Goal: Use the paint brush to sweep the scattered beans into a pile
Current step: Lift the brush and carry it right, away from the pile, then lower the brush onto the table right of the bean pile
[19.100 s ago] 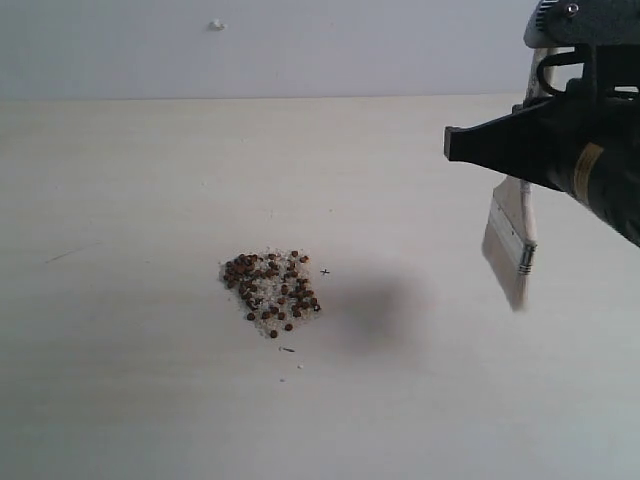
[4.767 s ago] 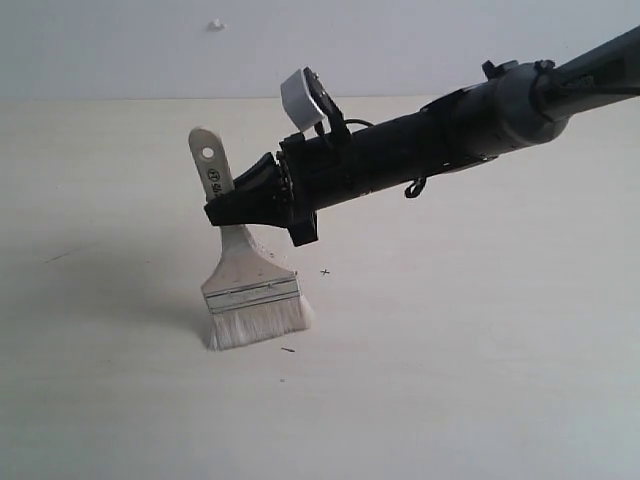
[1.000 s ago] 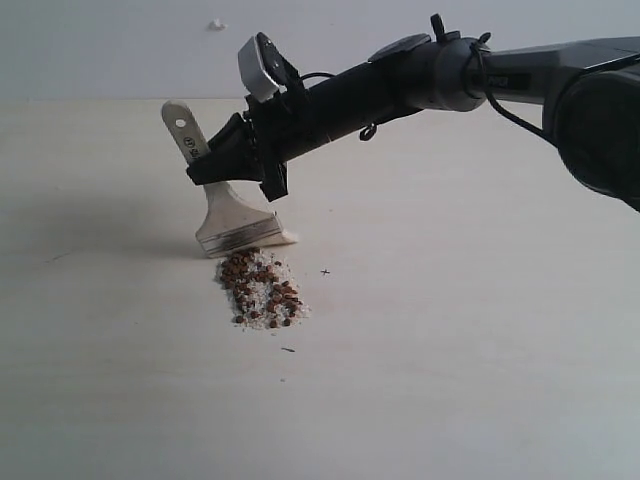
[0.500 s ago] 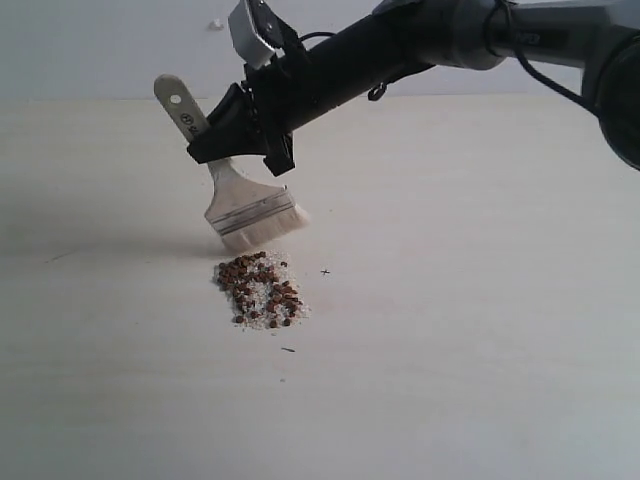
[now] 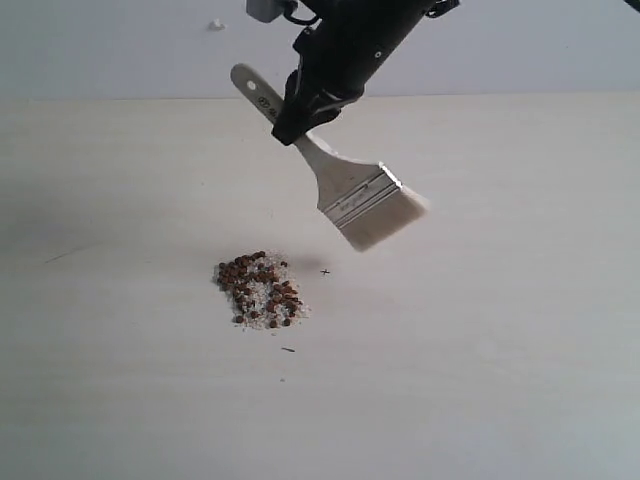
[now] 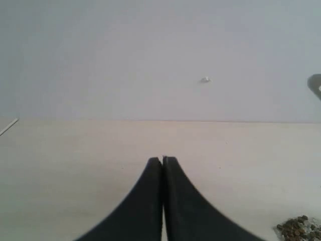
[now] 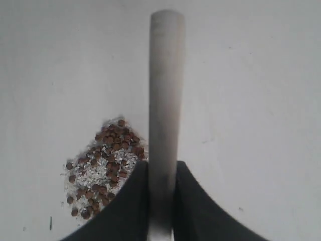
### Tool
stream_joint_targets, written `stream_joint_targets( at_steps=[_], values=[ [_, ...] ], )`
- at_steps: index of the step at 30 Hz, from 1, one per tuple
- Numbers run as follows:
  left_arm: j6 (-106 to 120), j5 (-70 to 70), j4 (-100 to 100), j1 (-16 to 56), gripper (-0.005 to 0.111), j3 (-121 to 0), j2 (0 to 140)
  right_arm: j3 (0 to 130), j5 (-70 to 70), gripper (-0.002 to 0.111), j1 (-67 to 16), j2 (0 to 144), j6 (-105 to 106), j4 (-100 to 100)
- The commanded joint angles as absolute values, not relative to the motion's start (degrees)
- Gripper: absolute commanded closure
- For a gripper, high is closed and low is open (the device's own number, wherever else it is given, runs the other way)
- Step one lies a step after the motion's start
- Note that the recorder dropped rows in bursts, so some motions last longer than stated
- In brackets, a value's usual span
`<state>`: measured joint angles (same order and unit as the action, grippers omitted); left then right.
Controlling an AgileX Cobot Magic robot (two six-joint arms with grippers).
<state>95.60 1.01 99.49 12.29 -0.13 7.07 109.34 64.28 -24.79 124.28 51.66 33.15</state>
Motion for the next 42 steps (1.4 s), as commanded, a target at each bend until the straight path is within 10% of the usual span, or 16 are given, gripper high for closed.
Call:
stream_joint_targets(
  at_steps=[1,28,42],
  values=[
    [95.7,1.05,99.43,12.77,0.107,0.0,6.75,109.19,62.59,0.108,-24.88,121.21,34.14,21.52],
    [95.7,1.05,99.43,12.77,0.107,0.0,6.75,79.99,64.26,0.108,-24.88,98.44,-7.85,-11.29],
    [95.7,1.05,99.43,12.77,0.107,0.0,6.75,73.76,51.17,0.108,-17.5,108.38,13.27,27.1]
  ],
)
